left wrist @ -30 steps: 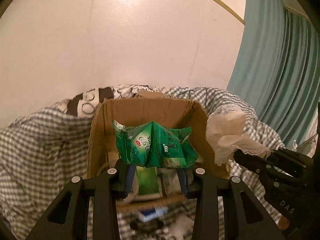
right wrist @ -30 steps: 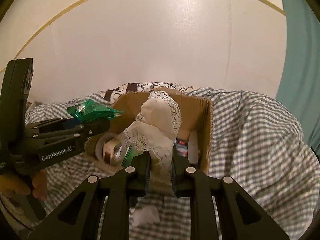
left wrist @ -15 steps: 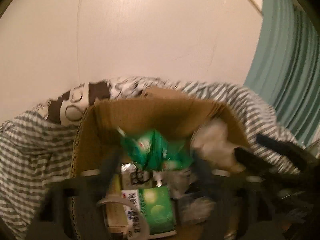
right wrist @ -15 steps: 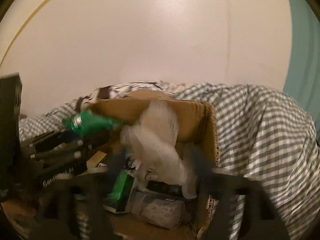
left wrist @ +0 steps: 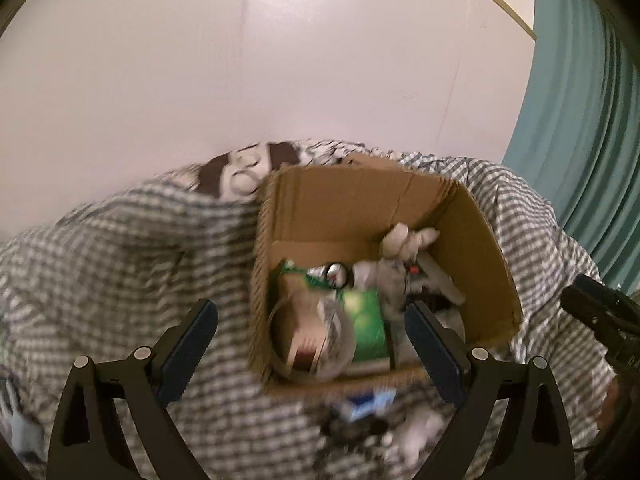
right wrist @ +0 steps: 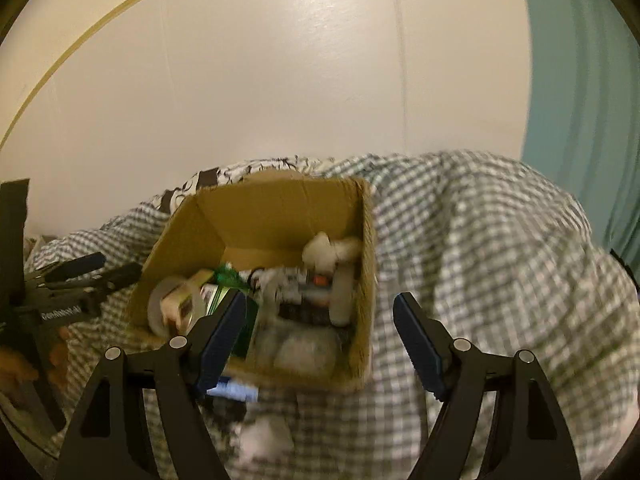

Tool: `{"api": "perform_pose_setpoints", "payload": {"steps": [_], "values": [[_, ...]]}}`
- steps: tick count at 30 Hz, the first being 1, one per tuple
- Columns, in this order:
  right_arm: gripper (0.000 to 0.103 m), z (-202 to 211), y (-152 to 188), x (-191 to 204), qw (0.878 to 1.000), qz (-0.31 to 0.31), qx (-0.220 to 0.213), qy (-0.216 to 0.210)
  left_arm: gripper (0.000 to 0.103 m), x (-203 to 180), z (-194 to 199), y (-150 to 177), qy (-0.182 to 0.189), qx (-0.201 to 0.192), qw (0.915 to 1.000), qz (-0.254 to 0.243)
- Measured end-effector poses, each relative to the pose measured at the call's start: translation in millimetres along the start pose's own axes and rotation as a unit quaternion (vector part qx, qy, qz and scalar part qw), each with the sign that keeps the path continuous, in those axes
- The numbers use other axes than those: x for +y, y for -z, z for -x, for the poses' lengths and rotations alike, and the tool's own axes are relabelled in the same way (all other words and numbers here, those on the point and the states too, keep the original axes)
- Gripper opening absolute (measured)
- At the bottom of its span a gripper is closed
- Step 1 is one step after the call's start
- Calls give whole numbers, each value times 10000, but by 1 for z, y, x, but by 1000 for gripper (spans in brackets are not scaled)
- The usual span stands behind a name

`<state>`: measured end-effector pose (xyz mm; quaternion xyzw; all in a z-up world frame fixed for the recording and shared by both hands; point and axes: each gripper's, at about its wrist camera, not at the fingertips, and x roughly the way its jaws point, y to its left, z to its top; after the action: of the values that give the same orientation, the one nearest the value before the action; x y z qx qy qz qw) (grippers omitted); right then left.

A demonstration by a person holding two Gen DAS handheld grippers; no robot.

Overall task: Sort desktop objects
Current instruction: 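Carry the green packet and lace cloth into the box and release both, then grasp the bead bracelet with the left gripper while the right gripper grasps the white figurine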

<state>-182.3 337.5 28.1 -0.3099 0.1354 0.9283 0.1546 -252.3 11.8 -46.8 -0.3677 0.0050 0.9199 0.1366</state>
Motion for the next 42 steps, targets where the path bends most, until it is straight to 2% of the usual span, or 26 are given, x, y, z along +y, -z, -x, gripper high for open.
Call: {"api": "perform_pose_setpoints", "payload": {"steps": [6,9,16,20,22,28,37,42], "values": [[77,40,47,4,9999,-85,86,100,97,11,36,62,-44,213,9994,271],[77,51,72,12,9999,-80,78,99,97,10,42,91,1,328,9987,381],[76,40,130,35,9996,95,257,23,97,3,22,151,-46,561,9961,683],[76,20,148,47,9976,486,480,78,97,4,8,174,-93,730,9946,732],[77,9,153,50,9967,582,568,24,97,4,-4,179,-116,904,9931,742],[77,-22,163,49,9947,612,827,-55,97,2,-26,188,6,1101,9899,891],[77,-63,166,48,9914,462,1217,-141,97,-8,-58,192,174,1469,9859,788],[77,-81,165,48,9907,437,1286,-120,91,0,-76,194,256,1665,9798,1078]]}}
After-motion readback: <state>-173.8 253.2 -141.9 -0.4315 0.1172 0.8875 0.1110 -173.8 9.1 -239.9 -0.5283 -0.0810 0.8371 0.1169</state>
